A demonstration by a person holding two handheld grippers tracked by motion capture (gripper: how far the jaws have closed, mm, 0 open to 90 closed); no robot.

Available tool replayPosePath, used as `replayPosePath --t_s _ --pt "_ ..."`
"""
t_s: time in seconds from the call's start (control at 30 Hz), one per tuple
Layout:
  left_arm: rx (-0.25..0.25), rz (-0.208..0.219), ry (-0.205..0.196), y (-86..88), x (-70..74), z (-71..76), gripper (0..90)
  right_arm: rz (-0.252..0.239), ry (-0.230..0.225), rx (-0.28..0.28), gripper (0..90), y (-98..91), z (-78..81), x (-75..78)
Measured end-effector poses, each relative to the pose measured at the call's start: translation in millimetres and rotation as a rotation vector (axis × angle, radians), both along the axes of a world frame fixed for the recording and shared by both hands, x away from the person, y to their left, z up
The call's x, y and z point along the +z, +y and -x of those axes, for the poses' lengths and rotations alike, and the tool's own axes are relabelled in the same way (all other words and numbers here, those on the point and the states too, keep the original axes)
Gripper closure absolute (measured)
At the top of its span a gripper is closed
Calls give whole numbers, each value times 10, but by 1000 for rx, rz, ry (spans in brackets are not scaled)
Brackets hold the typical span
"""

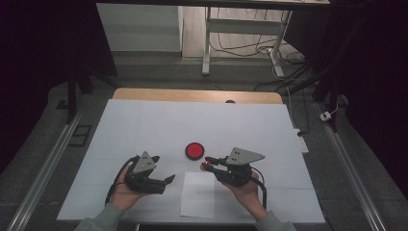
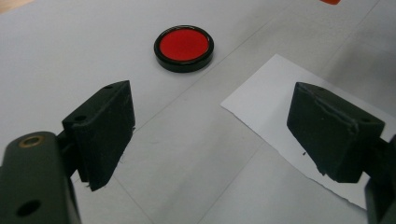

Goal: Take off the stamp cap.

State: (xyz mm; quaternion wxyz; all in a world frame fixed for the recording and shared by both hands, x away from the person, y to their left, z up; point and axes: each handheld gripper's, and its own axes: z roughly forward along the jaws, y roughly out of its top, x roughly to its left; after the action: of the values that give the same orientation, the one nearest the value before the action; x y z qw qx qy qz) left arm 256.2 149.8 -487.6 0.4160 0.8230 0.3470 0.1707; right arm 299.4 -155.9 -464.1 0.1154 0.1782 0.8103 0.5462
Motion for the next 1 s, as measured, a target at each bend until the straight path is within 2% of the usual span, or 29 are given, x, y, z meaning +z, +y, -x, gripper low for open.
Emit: replayPosePath --t_s 1.0 --pt "-63 -21 7 -265 27 -88 163 -1 -1 1 722 11 -1 -11"
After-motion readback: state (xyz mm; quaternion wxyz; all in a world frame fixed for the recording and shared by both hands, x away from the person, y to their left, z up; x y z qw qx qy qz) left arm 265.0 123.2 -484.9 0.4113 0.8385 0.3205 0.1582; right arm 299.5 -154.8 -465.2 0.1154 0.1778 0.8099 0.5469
